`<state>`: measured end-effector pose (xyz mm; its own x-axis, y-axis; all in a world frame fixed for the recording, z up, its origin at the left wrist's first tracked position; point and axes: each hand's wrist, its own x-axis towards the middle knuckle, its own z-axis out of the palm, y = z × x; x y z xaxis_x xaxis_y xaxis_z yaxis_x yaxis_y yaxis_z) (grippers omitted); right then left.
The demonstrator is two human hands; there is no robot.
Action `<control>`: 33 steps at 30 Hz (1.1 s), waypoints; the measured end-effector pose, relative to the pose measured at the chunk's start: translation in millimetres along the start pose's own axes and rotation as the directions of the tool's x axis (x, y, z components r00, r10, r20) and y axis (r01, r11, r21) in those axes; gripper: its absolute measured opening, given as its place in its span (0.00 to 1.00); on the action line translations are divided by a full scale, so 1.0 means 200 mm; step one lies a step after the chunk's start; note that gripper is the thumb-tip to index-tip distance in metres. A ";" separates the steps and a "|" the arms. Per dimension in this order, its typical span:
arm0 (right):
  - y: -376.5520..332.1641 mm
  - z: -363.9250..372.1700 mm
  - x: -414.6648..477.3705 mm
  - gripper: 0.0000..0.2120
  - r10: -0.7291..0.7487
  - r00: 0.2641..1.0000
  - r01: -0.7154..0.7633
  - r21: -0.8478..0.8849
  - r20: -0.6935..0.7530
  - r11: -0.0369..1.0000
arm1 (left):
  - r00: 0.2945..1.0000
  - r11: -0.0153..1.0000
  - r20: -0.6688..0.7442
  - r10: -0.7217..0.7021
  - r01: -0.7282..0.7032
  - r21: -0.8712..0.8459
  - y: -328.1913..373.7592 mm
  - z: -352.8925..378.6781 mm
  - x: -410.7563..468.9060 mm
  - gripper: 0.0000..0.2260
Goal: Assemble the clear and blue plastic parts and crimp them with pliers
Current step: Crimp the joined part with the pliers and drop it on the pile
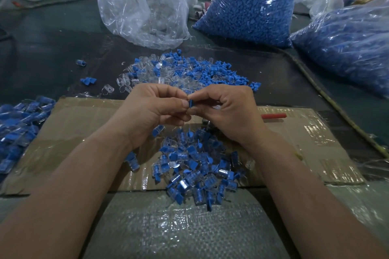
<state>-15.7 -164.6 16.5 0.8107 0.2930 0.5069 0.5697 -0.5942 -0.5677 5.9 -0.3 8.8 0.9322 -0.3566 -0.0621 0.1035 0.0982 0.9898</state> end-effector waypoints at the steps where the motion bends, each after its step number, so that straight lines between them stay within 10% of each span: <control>1: 0.00 -0.02 0.00 0.14 0.043 0.999 -0.043 -0.020 0.027 0.999 | 1.000 1.000 -0.001 -0.005 0.005 -0.007 0.00 0.00 0.00 0.06; 10: 0.17 -0.30 -0.03 0.34 0.563 0.752 -0.503 -0.254 0.341 0.826 | 0.998 0.998 -0.067 -0.016 0.012 -0.068 0.00 0.00 0.00 0.05; 18: 0.23 -0.39 -0.07 0.44 0.639 0.575 -0.523 -0.371 0.512 0.767 | 0.995 0.997 -0.097 -0.012 0.004 -0.077 0.00 -0.01 0.00 0.05; 33: 0.18 -0.24 -0.01 0.11 0.556 0.761 -0.379 -0.465 0.335 0.800 | 0.994 0.997 -0.106 -0.012 0.004 -0.082 -0.02 -0.02 0.01 0.05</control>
<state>-3.5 -222.5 27.3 0.9786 0.1437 -0.1473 0.0855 -0.9349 -0.3444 8.8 1.7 4.9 0.9624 -0.2569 -0.0878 0.1352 0.1732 0.9756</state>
